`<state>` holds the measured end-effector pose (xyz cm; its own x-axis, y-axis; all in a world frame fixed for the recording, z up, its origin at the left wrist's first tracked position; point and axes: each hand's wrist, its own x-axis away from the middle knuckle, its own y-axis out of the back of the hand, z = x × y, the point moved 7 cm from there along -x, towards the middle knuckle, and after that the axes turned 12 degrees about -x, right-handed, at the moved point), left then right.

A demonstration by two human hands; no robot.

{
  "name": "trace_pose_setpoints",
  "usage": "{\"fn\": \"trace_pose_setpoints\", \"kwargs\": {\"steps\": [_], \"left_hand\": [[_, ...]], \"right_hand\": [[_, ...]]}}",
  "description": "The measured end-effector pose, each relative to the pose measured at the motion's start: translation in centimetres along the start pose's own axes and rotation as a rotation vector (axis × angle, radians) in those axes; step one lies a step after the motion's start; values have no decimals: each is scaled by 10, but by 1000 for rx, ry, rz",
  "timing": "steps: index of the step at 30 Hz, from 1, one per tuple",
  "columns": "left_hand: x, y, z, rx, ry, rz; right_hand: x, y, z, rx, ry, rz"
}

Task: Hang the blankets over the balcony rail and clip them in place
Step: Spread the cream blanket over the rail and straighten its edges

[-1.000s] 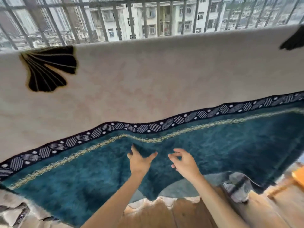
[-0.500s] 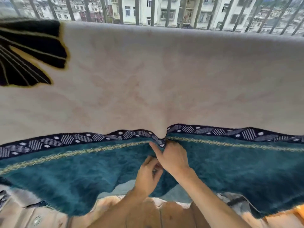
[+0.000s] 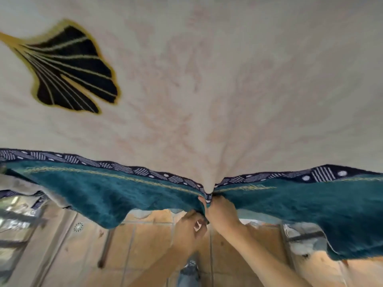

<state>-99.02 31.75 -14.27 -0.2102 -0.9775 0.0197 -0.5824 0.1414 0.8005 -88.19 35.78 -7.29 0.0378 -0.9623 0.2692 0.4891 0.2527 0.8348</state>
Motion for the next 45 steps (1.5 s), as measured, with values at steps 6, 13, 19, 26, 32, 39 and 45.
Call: {"fn": "trace_pose_setpoints", "kwargs": {"steps": [6, 13, 19, 26, 32, 39, 45], "left_hand": [[29, -37, 22, -79, 99, 119], [70, -73, 51, -64, 159, 178], [91, -69, 53, -54, 208, 199], [60, -31, 15, -101, 201, 122], [39, -25, -35, -103, 117, 156], [28, -52, -122, -75, -5, 202], [5, -73, -196, -6, -142, 188]], "right_hand": [[15, -48, -27, -20, -52, 79], [37, -110, -59, -114, -146, 181], [47, -118, -58, -60, -131, 205], [64, -73, -64, -401, -62, 180], [102, -30, -130, -597, -165, 7], [150, 28, -213, -734, -270, -187], [171, 72, -280, -838, -420, -375]]}}
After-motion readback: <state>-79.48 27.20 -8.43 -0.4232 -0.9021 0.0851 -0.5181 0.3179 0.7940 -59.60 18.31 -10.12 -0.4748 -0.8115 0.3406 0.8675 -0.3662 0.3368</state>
